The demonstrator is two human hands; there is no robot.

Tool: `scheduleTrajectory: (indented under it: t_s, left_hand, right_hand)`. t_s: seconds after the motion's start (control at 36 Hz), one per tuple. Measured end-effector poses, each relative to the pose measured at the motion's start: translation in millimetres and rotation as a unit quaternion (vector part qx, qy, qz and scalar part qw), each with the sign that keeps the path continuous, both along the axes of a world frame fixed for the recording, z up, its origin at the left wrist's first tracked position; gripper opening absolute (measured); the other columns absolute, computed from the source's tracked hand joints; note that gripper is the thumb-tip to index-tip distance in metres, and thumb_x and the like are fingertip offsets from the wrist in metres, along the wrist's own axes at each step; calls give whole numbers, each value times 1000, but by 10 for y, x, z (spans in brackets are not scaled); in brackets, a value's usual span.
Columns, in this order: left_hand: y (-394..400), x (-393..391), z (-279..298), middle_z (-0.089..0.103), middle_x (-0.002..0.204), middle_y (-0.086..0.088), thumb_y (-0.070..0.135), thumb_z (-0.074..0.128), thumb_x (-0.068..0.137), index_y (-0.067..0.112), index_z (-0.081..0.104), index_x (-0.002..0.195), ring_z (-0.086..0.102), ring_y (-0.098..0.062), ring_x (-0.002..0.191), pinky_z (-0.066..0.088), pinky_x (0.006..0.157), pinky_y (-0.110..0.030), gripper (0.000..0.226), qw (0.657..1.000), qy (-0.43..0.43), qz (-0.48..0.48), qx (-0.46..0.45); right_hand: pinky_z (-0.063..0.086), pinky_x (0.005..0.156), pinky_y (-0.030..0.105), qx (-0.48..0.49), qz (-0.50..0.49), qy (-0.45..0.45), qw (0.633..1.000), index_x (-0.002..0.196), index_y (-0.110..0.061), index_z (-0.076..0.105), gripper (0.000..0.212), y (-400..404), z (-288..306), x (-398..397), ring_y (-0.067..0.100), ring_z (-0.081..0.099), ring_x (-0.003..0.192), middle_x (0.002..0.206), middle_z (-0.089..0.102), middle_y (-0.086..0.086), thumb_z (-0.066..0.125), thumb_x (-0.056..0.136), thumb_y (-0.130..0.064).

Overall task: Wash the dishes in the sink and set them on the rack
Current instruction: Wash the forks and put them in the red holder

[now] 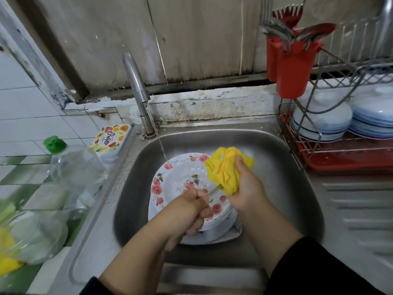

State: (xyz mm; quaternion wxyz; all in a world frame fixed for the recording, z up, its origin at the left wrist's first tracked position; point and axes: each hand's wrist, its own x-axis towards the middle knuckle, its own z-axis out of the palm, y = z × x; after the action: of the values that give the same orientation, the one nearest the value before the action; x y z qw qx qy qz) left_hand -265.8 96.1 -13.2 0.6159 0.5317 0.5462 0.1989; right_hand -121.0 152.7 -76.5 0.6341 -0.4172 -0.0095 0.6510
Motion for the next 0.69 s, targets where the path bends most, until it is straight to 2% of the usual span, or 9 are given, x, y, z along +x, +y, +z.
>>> scheduleTrajectory:
  t_s: [0.14,0.22,0.28,0.39,0.47,0.53,0.58,0.61,0.69]
  left_hand:
    - [46,106,-7,43,49,0,8,36,99,12,41,73,24,-8,31,16,36,-15,26,999,9,31,33]
    - [57,122,33,37,39,2,4,40,90,12,44,64,24,-8,32,18,39,-16,28,998,27,22,42]
    - [64,113,67,41,45,1,5,40,90,12,45,65,26,-8,35,20,38,-16,27,999,18,2,30]
    - [112,75,133,45,51,8,15,36,99,13,47,84,32,-6,39,26,38,-15,18,999,30,-29,21]
    - [161,84,140,43,50,7,15,39,97,13,46,82,31,-7,40,25,44,-19,17,996,55,-24,59]
    - [175,67,125,42,51,3,12,41,92,14,45,71,32,-10,42,27,47,-21,22,996,67,-16,63]
    - [182,19,95,44,48,3,17,43,90,17,49,62,35,-13,45,30,56,-29,29,993,97,-35,63]
    - [185,-10,80,46,48,3,21,44,92,17,52,62,37,-14,46,32,59,-31,31,991,109,-45,58]
    - [211,-98,70,59,76,-5,38,47,96,14,61,85,50,-18,63,42,67,-33,30,995,90,-7,40]
  right_hand:
    - [53,75,36,1,98,45,994,124,-9,58,53,-130,64,-291,31,60,109,125,61,17,46,92,-49]
    - [50,60,29,9,137,11,990,104,-12,65,41,-210,125,-348,28,63,90,116,65,17,46,93,-47]
    - [49,52,27,8,150,-2,989,114,-7,63,48,-201,182,-278,27,63,81,114,65,19,45,94,-47]
    - [50,75,39,24,91,9,996,126,-6,56,46,-91,282,-77,33,61,108,119,63,17,44,97,-40]
    - [50,83,40,7,100,7,995,121,-8,59,46,-139,303,-163,31,63,100,114,66,17,44,97,-43]
    - [54,68,33,-2,129,5,992,114,-3,62,49,-211,269,-238,31,66,87,105,68,19,44,96,-45]
    - [49,47,25,6,160,-8,987,107,1,63,54,-274,260,-228,28,64,60,88,67,20,40,97,-46]
    - [48,46,25,12,166,-16,986,109,2,61,54,-282,265,-196,28,63,55,87,66,22,39,97,-46]
    - [52,68,38,16,143,-4,990,123,-2,57,47,-235,341,-100,34,65,89,113,64,24,46,96,-40]
